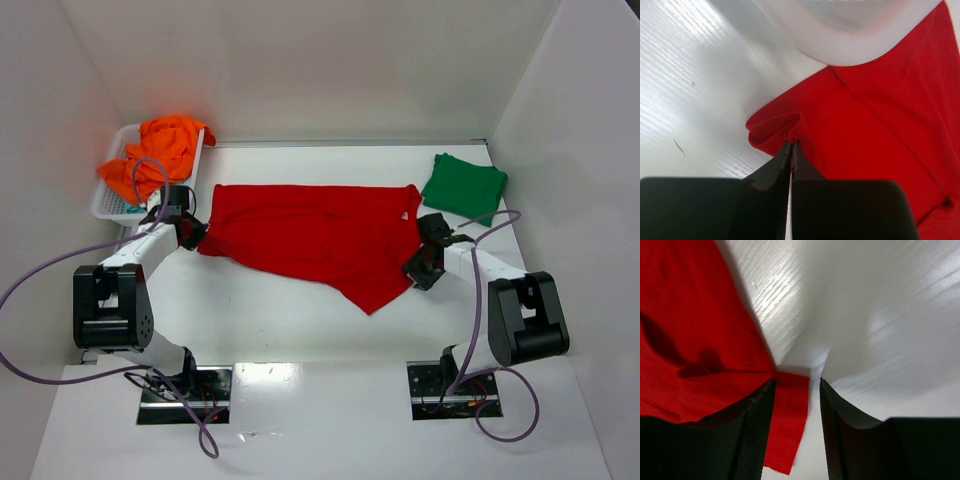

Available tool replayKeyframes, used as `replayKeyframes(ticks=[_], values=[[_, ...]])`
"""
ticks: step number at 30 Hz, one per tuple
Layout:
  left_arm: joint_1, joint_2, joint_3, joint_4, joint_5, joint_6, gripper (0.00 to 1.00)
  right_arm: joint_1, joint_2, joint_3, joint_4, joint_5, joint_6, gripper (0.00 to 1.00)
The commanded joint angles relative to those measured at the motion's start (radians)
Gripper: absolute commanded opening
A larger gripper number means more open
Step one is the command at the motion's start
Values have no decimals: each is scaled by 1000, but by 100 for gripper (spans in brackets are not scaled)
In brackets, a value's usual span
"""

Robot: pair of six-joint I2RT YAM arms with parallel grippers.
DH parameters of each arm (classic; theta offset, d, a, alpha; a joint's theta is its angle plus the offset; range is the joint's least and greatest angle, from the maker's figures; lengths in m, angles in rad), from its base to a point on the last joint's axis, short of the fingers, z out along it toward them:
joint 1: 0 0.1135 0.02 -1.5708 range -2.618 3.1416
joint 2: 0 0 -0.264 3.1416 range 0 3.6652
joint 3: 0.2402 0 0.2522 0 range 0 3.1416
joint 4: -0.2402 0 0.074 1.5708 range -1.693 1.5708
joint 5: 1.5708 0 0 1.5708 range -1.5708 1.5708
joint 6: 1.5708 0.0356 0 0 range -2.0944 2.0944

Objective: Fold and stack the t-shirts

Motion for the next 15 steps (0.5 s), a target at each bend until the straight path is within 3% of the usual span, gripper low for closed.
replayKeyframes(ticks=[1,6,12,15], values=[[5,4,-18,13,4,6,0,39,18,-5,39,20,-6,47],[5,4,-18,13,4,6,0,39,28,-5,39,30,3,37],[5,4,-18,13,4,6,0,39,16,-5,19,75,3,8],[5,4,-18,13,4,6,0,39,4,4,-5,97,3,3]])
